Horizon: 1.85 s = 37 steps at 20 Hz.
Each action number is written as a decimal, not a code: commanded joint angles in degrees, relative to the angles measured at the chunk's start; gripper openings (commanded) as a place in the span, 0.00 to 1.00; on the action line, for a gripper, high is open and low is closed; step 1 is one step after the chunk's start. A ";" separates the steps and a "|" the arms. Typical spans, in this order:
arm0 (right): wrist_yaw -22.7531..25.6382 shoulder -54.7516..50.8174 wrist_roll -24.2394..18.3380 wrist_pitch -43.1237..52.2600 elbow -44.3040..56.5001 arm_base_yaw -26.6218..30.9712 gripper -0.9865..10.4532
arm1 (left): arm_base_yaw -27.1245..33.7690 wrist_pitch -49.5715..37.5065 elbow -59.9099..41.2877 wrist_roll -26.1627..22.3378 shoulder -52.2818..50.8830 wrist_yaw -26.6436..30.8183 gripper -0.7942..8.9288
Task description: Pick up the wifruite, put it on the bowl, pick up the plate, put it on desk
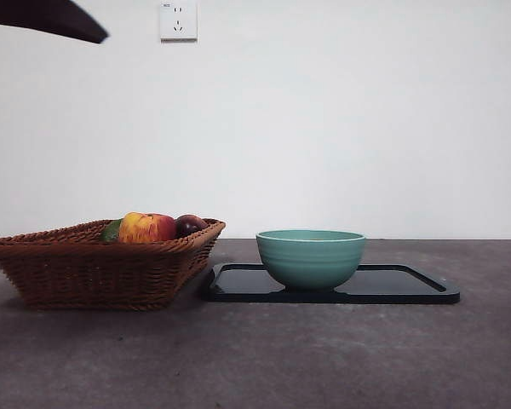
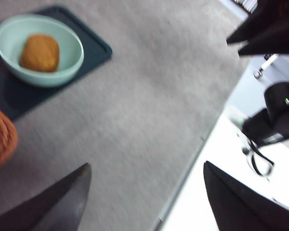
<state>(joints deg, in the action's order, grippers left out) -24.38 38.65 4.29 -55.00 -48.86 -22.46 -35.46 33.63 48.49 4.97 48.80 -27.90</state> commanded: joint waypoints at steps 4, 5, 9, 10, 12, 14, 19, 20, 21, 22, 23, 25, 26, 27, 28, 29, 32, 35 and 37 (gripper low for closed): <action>-0.26 0.17 -0.44 0.52 -0.20 -0.33 0.24 | -0.24 -2.03 7.43 -2.03 11.39 3.61 0.46; -0.28 0.17 -0.44 0.52 -0.20 -0.33 0.24 | -0.24 -1.97 9.84 -3.13 14.36 4.22 0.46; -0.28 0.15 -0.46 0.52 -0.20 -0.33 0.24 | -0.24 -1.92 21.84 -6.21 27.54 4.72 0.46; -0.28 0.15 -0.46 0.50 -0.20 -0.33 0.24 | -0.24 -1.92 25.07 -7.15 30.88 5.55 0.46; -0.28 0.15 -0.46 0.50 -0.20 -0.33 0.24 | -0.24 -1.97 31.06 -9.07 37.44 6.95 0.46; -0.26 0.15 -0.46 0.52 -0.20 -0.33 0.24 | -0.24 -1.99 36.13 -10.47 43.50 7.41 0.46; -0.24 0.17 -0.48 0.52 -0.20 -0.33 0.24 | -0.28 -2.45 43.87 -14.86 55.82 8.74 0.46; -0.24 0.17 -0.48 0.55 -0.20 -0.33 0.24 | -0.33 -3.17 44.63 -15.06 57.86 8.81 0.46; -0.24 0.17 -0.48 0.52 -0.20 -0.33 0.24 | -0.33 -4.39 45.00 -15.26 59.60 8.83 0.46; -0.26 0.17 -0.48 0.52 -0.20 -0.33 0.24 | -0.33 -5.79 45.00 -15.43 60.89 8.83 0.46; -0.26 0.15 -0.48 0.46 -0.20 -0.33 0.24 | -0.35 -7.02 45.00 -16.09 62.20 8.85 0.46; -0.26 0.15 -0.46 0.44 -0.20 -0.33 0.24 | -0.57 -8.52 45.00 -17.42 64.17 8.87 0.46; -0.26 0.15 -0.46 0.44 -0.20 -0.33 0.24 | -0.66 -9.14 45.00 -18.14 64.96 8.92 0.46; -0.26 0.17 -0.46 0.44 -0.20 -0.33 0.24 | -0.68 -9.64 45.00 -18.64 65.83 9.40 0.46; -0.26 0.15 -0.46 0.39 -0.20 -0.33 0.24 | -0.81 -9.84 45.00 -19.26 66.51 10.27 0.46; -0.26 0.15 -0.46 0.28 -0.20 -0.33 0.24 | -0.94 -9.88 45.00 -19.98 67.25 11.67 0.46; -0.24 0.17 -0.46 0.26 -0.20 -0.33 0.24 | -1.25 -10.21 45.00 -22.12 68.63 11.76 0.46; -0.24 0.17 -0.46 0.26 -0.20 -0.33 0.24 | -1.64 -11.45 45.00 -22.49 69.46 11.78 0.46; -0.24 0.17 -0.46 0.26 -0.20 -0.33 0.24 | -1.81 -12.11 45.00 -23.19 69.92 11.78 0.46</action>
<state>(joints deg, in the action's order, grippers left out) -24.43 38.65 4.29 -55.05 -48.86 -22.46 -36.77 22.02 91.88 -17.10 116.75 -16.23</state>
